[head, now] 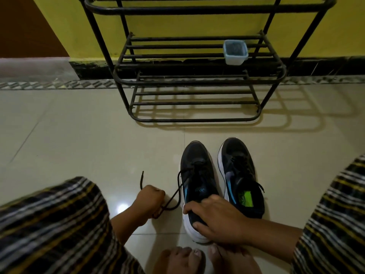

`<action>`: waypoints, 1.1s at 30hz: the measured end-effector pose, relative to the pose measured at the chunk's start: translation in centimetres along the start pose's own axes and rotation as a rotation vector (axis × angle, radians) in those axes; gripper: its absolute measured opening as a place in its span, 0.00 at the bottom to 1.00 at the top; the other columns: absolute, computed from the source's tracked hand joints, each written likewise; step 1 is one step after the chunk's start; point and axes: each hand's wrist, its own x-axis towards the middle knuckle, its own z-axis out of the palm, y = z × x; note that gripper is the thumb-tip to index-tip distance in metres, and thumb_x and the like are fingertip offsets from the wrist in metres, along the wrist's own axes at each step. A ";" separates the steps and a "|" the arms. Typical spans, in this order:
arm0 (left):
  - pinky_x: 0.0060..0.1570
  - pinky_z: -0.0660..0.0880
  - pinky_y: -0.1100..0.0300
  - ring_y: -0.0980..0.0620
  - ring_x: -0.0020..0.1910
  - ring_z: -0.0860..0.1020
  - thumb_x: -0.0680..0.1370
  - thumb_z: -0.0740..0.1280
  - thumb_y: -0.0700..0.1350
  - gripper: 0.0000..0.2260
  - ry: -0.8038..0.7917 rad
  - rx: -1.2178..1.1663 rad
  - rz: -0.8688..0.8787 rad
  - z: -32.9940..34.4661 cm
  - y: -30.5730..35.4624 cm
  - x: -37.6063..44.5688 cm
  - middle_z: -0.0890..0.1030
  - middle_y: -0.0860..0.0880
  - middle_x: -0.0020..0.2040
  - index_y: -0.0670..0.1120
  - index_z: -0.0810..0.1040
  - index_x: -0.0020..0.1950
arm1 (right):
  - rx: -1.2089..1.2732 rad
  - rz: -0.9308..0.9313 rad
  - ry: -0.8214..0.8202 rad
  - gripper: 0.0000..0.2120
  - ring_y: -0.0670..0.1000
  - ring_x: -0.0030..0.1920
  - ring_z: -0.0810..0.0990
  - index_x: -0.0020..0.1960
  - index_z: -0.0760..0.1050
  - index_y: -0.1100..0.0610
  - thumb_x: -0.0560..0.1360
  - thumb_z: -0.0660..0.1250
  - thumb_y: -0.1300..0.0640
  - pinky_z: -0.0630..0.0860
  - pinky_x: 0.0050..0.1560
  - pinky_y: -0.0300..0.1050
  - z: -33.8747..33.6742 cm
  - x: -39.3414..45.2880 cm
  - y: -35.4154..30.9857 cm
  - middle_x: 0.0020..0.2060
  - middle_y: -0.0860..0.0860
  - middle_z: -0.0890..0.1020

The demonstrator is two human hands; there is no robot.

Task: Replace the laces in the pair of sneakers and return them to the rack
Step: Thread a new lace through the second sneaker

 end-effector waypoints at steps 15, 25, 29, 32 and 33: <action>0.51 0.72 0.59 0.48 0.59 0.76 0.77 0.61 0.50 0.17 -0.080 1.271 0.056 -1.3 0.7 0.0 0.77 0.47 0.61 0.45 0.75 0.62 | -0.043 -0.028 -0.035 0.16 0.52 0.50 0.75 0.64 0.63 0.48 0.77 0.55 0.48 0.65 0.54 0.48 0.4 0.3 0.3 0.49 0.50 0.79; 0.30 0.69 0.56 0.46 0.31 0.79 0.75 0.62 0.53 0.05 0.253 0.717 0.359 2.5 -4.1 -1.8 0.80 0.47 0.34 0.54 0.74 0.46 | -0.068 -0.036 -0.119 0.19 0.52 0.50 0.73 0.63 0.63 0.46 0.73 0.61 0.48 0.64 0.54 0.48 0.2 0.5 0.5 0.48 0.48 0.78; 0.29 0.63 0.61 0.49 0.19 0.67 0.59 0.73 0.57 0.15 0.179 0.432 0.588 8.7 -8.9 -2.6 0.67 0.49 0.22 0.51 0.70 0.32 | -0.072 -0.035 -0.130 0.19 0.51 0.50 0.73 0.63 0.62 0.46 0.73 0.61 0.48 0.65 0.55 0.48 0.3 0.4 0.4 0.48 0.48 0.77; 0.36 0.69 0.56 0.45 0.35 0.77 0.71 0.71 0.49 0.09 0.403 0.365 0.444 -3.6 0.2 2.3 0.81 0.45 0.37 0.50 0.71 0.40 | -0.048 -0.036 -0.152 0.21 0.51 0.50 0.73 0.63 0.61 0.45 0.73 0.62 0.46 0.65 0.56 0.48 0.1 0.5 0.4 0.50 0.48 0.77; 0.41 0.70 0.57 0.45 0.41 0.78 0.75 0.68 0.46 0.05 0.472 0.311 0.441 -4.4 2.6 3.5 0.82 0.44 0.43 0.48 0.73 0.44 | -0.036 -0.037 -0.162 0.22 0.51 0.51 0.72 0.64 0.61 0.44 0.72 0.62 0.44 0.65 0.56 0.48 0.0 0.4 0.5 0.51 0.48 0.77</action>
